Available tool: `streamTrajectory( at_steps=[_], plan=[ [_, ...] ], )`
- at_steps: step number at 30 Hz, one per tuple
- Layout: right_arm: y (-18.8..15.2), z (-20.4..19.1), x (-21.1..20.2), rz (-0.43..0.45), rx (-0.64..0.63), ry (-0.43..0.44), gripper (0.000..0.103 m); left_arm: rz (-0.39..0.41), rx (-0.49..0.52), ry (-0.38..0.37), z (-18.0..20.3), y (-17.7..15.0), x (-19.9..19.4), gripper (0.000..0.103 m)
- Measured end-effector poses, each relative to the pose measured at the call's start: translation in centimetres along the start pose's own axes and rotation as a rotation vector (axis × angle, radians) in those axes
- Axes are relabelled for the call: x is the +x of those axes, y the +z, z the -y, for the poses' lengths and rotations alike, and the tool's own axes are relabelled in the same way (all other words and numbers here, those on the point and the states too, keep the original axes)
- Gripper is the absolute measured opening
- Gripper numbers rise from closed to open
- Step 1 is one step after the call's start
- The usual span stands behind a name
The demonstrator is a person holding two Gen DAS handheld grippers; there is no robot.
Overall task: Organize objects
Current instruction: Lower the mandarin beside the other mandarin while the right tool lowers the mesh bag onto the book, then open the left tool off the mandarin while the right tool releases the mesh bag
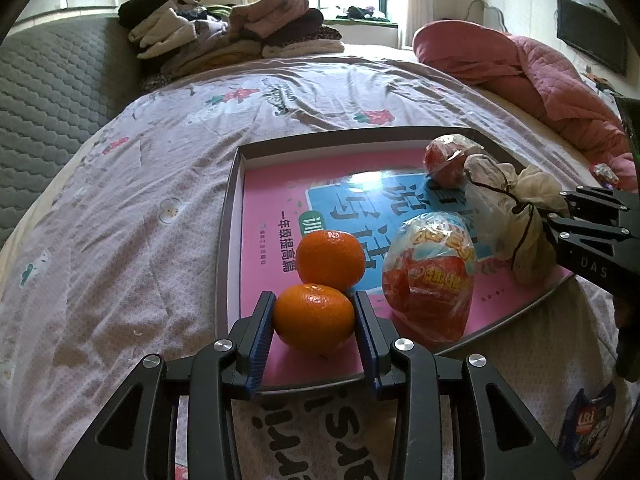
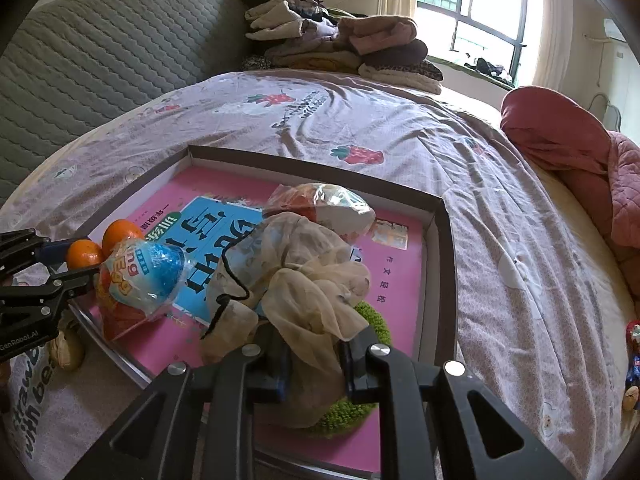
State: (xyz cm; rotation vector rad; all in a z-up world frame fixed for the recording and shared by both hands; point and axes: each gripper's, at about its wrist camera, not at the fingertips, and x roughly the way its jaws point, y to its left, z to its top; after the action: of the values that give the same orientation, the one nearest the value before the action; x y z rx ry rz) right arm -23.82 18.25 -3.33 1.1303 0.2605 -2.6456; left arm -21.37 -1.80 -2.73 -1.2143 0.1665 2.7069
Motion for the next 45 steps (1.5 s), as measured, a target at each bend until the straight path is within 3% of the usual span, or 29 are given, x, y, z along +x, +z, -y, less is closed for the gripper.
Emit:
streamTrajectory(
  at_steps=[16, 21, 24, 28, 38, 45],
  plan=[
    [0.1, 0.3, 0.1, -0.009, 0.015, -0.005, 0.022, -0.009, -0.034, 0.008, -1.0, 0.1, 0.5, 0.04],
    [0.2, 0.7, -0.1, -0.006, 0.044, 0.014, 0.037, -0.008, -0.034, 0.007, -0.9, 0.1, 0.5, 0.04],
    [0.3, 0.8, -0.2, -0.008, 0.045, 0.011, 0.04, -0.005, -0.032, 0.002, -0.8, 0.2, 0.4, 0.042],
    [0.5, 0.7, -0.5, 0.0, 0.048, 0.002, 0.044, 0.01, -0.026, -0.003, -0.6, 0.4, -0.1, 0.056],
    [1.0, 0.9, -1.9, 0.023, 0.037, -0.024, 0.049, 0.032, -0.031, -0.005, -0.6, 0.7, -1.1, 0.056],
    [0.9, 0.2, -2.0, -0.031, -0.018, -0.038, 0.051, 0.041, -0.023, -0.015, -0.4, 0.8, -1.7, 0.056]
  ],
)
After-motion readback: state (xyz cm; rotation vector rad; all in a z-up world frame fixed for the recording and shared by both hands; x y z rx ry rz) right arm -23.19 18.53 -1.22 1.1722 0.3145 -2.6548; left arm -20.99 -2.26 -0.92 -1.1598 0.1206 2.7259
